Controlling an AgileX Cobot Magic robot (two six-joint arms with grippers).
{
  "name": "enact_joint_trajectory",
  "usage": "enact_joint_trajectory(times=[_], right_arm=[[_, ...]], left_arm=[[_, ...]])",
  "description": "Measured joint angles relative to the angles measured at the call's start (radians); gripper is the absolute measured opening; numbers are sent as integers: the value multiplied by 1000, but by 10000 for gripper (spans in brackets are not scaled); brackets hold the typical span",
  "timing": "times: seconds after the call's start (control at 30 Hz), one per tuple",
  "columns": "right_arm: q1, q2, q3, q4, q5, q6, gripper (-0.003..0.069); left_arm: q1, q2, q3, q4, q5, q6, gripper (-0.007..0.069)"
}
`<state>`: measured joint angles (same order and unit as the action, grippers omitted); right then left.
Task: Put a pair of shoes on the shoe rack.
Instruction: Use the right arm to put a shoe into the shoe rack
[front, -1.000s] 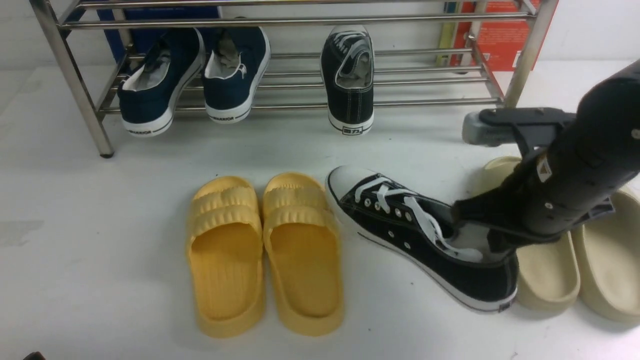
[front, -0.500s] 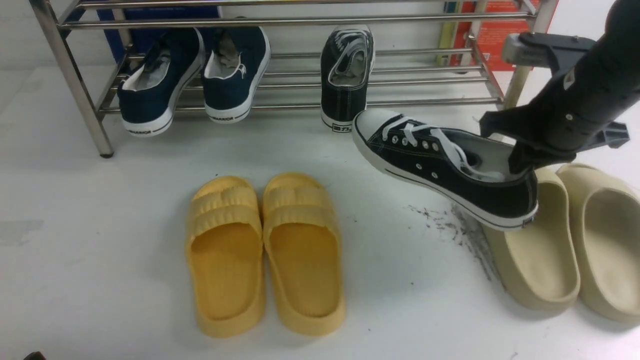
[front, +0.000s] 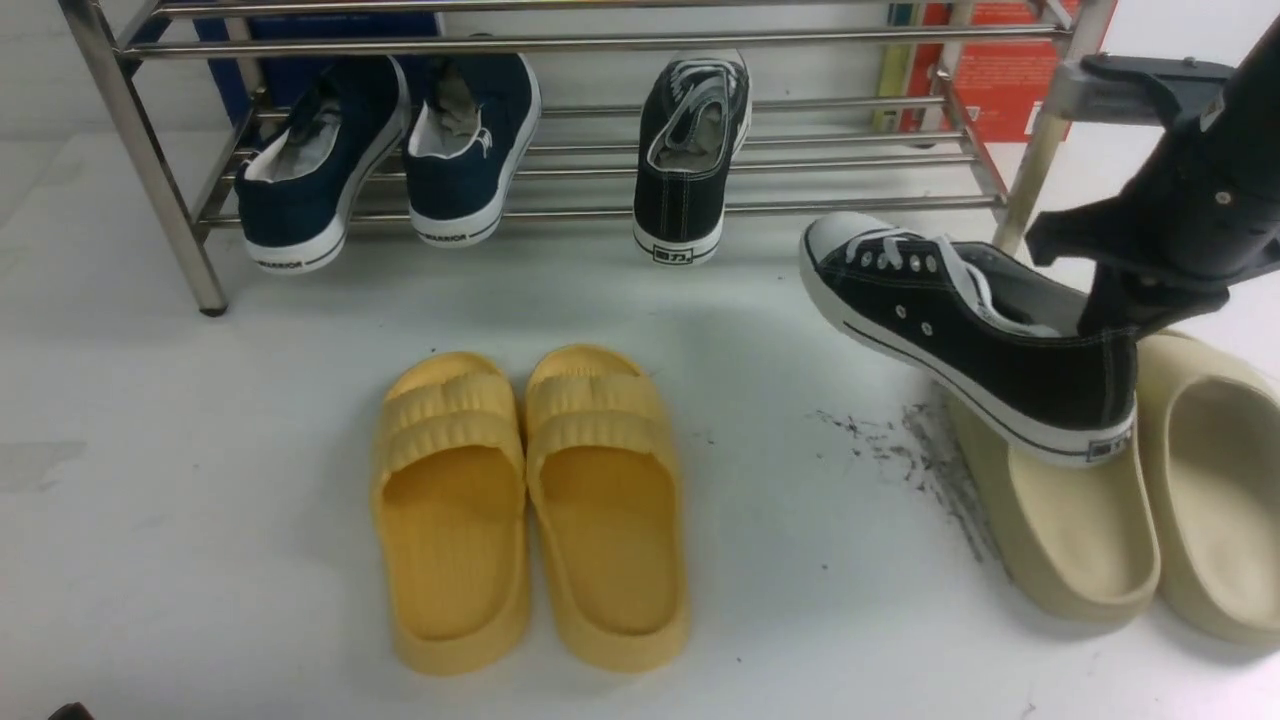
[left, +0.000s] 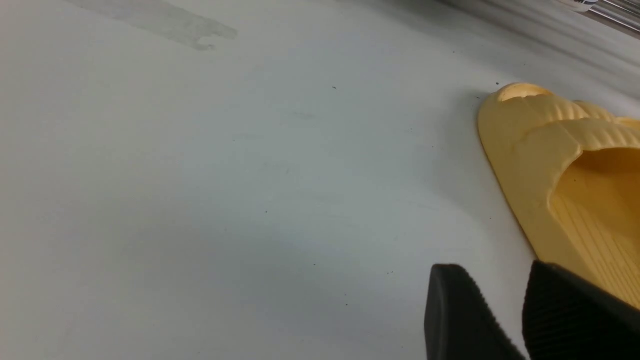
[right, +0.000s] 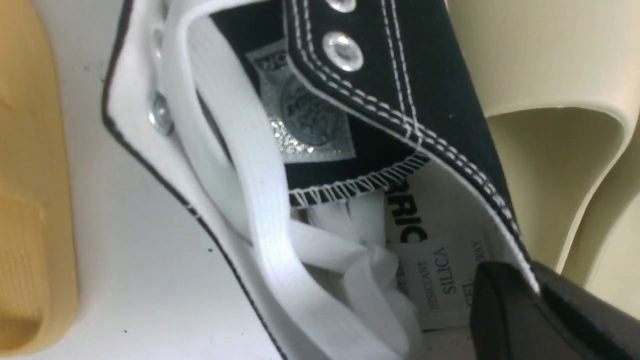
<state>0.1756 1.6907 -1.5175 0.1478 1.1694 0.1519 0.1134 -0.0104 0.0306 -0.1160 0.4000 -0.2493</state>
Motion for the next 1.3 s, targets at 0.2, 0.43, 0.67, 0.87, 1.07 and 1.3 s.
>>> enact_joint_trajectory(times=[0.2,0.43,0.67,0.87,1.07,1.3], right_arm=[[-5,9,0,99,-130,0,27],[-5,44,-1,137,-263,12,29],[-5,105,-27,172,-380,27,29],[-5,207,-132,175,-386,62,29],[-14,309,-267,170,-384,116,29],[-47,317,-284,138,-409,156,31]], left_arm=[[0,0,0,0,0,0,227],[0,0,0,0,0,0,228],[0,0,0,0,0,0,228],[0,0,0,0,0,0,228],[0,0,0,0,0,0,232],[0,0,0,0,0,0,231]])
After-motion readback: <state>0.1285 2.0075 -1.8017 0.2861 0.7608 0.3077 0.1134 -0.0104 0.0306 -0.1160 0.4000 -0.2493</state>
